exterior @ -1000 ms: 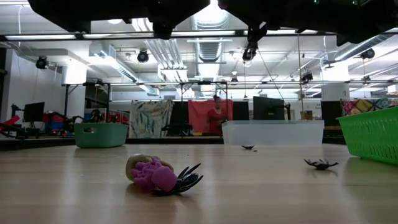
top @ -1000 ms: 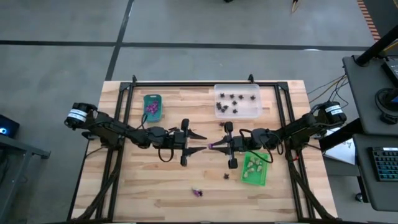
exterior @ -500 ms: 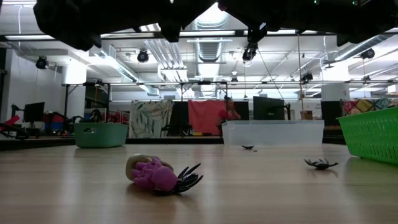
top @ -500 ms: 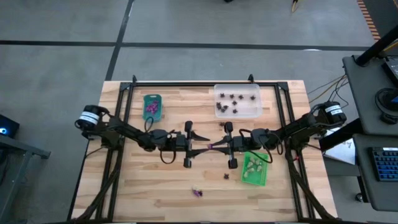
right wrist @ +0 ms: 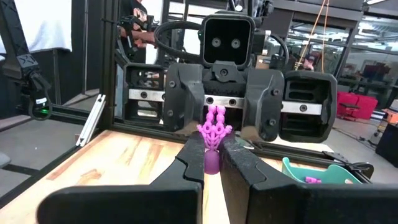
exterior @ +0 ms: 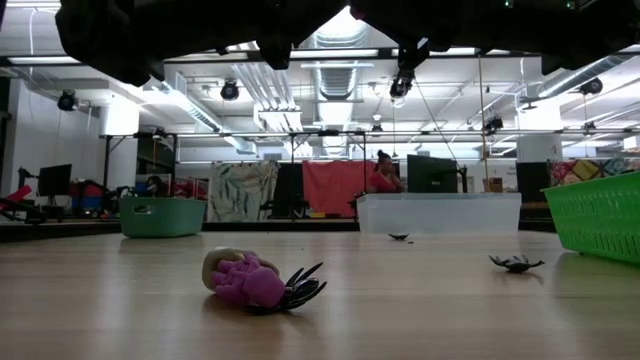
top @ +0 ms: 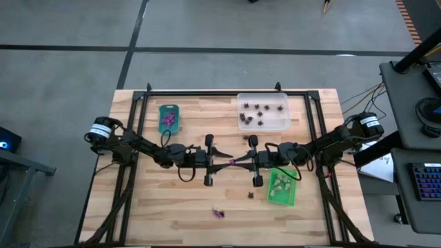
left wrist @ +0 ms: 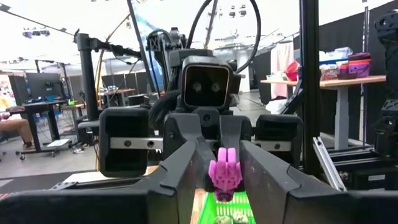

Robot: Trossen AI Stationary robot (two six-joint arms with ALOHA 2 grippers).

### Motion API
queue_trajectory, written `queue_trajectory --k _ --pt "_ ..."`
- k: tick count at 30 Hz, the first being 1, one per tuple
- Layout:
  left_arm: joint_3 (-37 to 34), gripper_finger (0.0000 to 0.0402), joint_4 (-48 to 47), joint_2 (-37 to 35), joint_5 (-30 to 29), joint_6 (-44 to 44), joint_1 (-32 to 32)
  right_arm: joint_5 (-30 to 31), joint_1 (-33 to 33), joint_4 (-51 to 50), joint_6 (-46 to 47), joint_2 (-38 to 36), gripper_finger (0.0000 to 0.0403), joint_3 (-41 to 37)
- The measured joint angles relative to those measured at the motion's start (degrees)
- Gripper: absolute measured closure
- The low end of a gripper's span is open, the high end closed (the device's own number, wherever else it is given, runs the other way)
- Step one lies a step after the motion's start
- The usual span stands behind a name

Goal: Sort Halloween decoration
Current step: Put the purple skeleton toy into the blue bin

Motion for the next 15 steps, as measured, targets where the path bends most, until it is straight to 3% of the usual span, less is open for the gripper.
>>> queue_trajectory --k 4,10,15 --pt "0.00 0.0321 0.02 0.02 0.00 0.05 0.01 0.01 -0.01 0.03 -0.10 0.00 0.0385 0.00" --pt "0.00 0.0389 0.02 0.02 0.02 0.06 -0.01 0.11 -0.02 0.02 0.22 0.00 0.0371 0.00" --pt "0.00 0.0392 0.02 0.02 -0.02 0.06 0.03 0.54 -0.02 0.04 1.51 0.00 0.0329 0.00"
